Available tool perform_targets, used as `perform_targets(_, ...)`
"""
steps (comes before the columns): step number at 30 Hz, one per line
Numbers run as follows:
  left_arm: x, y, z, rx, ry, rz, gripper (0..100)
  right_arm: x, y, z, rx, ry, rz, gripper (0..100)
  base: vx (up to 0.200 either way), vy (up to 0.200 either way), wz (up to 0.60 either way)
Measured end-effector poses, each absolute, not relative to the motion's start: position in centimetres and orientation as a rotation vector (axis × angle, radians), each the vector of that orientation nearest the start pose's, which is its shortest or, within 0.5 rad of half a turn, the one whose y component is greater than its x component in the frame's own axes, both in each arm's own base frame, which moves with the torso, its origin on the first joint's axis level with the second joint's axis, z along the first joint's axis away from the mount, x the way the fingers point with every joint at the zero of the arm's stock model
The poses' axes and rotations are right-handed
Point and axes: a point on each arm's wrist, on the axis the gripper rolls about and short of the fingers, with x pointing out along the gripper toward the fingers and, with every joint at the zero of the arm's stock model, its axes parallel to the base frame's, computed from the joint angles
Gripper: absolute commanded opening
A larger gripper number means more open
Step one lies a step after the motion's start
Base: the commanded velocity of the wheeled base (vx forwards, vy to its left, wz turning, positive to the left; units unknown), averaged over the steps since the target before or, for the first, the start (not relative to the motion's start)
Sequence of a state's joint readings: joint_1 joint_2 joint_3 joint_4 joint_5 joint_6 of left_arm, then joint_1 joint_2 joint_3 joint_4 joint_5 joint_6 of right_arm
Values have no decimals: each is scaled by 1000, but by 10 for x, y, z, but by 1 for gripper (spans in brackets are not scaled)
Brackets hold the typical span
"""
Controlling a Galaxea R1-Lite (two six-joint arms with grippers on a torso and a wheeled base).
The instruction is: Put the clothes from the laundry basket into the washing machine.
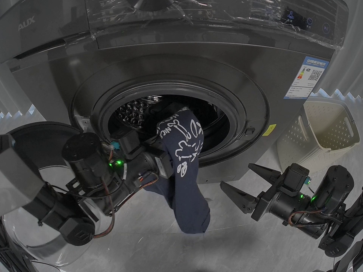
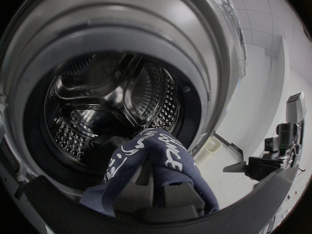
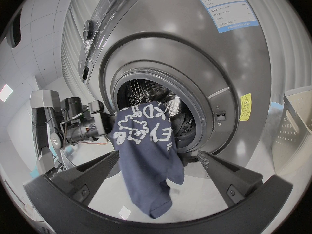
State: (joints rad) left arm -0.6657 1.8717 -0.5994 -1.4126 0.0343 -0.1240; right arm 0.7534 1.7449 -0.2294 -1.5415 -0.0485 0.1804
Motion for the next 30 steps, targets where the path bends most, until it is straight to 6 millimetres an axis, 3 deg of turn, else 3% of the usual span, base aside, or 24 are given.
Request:
perform_targets(9, 294, -218, 154, -202, -175, -539, 0, 175, 164, 128, 183, 41, 710, 100, 0, 0, 0)
perform_targets(20, 363, -235, 141, -206, -216, -451, 0, 174, 165, 128, 185, 42, 715, 100, 0, 0, 0)
perform_targets(30, 421, -247, 166, -217, -268, -394, 0, 173, 166, 127, 188, 45, 719, 100, 0, 0, 0)
